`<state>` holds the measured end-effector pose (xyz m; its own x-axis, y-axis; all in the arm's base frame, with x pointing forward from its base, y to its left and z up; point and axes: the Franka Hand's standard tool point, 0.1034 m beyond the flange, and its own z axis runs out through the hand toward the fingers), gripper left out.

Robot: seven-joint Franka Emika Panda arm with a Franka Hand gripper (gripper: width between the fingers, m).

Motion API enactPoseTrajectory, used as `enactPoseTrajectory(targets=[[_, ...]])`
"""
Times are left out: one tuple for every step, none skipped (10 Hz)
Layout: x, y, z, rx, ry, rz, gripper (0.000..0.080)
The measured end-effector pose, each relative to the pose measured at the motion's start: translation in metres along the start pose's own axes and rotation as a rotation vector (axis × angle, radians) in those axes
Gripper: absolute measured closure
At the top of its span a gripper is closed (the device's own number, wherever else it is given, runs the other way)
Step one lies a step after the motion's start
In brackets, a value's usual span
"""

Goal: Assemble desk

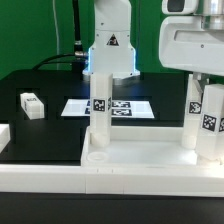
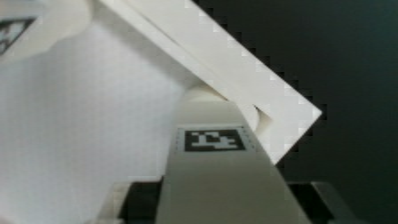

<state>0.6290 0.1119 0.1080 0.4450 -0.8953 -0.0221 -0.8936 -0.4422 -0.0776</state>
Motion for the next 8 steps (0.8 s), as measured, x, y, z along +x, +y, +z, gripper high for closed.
enactPoseTrajectory(targets=[[-0.0016, -0.001, 0.0001, 0.0, 0.0, 0.101, 0.0509], [-0.0014, -0.002, 0.0003, 0.001, 0.0, 0.189, 0.0509], [-0.0013, -0.0024, 0.0003, 0.003, 0.0, 0.249, 0.0509], [-0.0012, -0.0025, 0.0002, 0.003, 0.0, 0.265, 0.0509], [-0.0013, -0.0024, 0.0005, 0.003, 0.0, 0.246, 0.0509], [-0.0013, -0.0019, 0.001, 0.001, 0.0, 0.21, 0.0416], [-0.0013, -0.0014, 0.0018, -0.001, 0.0, 0.185, 0.0237], [-0.0018, -0.0007, 0.002, -0.006, -0.001, 0.148, 0.0175]])
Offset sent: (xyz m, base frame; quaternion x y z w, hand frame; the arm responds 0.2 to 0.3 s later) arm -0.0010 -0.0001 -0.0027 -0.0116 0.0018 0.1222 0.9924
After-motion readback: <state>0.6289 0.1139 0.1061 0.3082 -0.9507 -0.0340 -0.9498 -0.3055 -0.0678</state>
